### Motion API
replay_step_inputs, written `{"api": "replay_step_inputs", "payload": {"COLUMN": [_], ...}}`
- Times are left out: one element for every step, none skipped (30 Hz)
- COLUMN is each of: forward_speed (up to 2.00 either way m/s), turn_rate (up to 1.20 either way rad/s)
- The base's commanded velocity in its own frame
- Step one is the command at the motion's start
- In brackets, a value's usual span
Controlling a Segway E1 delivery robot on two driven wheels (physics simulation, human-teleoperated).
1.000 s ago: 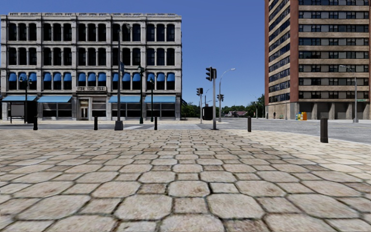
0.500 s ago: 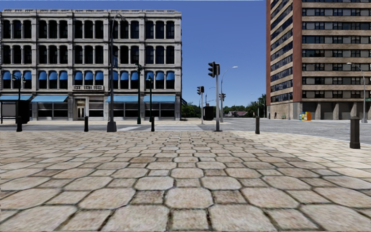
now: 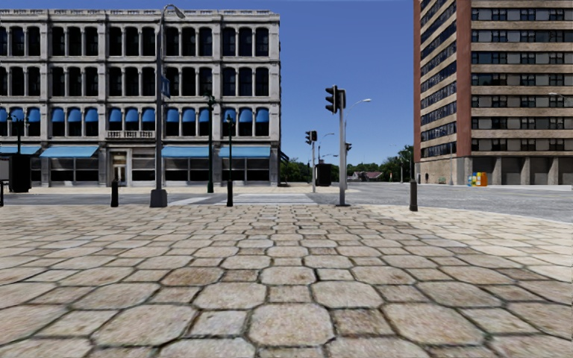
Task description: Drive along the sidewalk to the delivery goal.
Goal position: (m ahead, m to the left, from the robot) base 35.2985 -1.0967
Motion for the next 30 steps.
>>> {"api": "replay_step_inputs", "payload": {"forward_speed": [2.00, 2.00, 2.00, 2.00, 2.00, 2.00, 2.00, 2.00, 2.00, 2.00, 2.00, 2.00, 2.00, 2.00, 2.00, 2.00, 2.00, 2.00, 2.00, 2.00, 2.00, 2.00, 2.00, 2.00, 2.00, 2.00, 2.00, 2.00, 2.00, 2.00], "turn_rate": [0.00, 0.00, 0.00, 0.00, 0.00, 0.00, 0.00, 0.00, 0.00, 0.00, 0.00, 0.00, 0.00, 0.00, 0.00, 0.00, 0.00, 0.00, 0.00, 0.00, 0.00, 0.00, 0.00, 0.00, 0.00, 0.00, 0.00, 0.00, 0.00, 0.00]}}
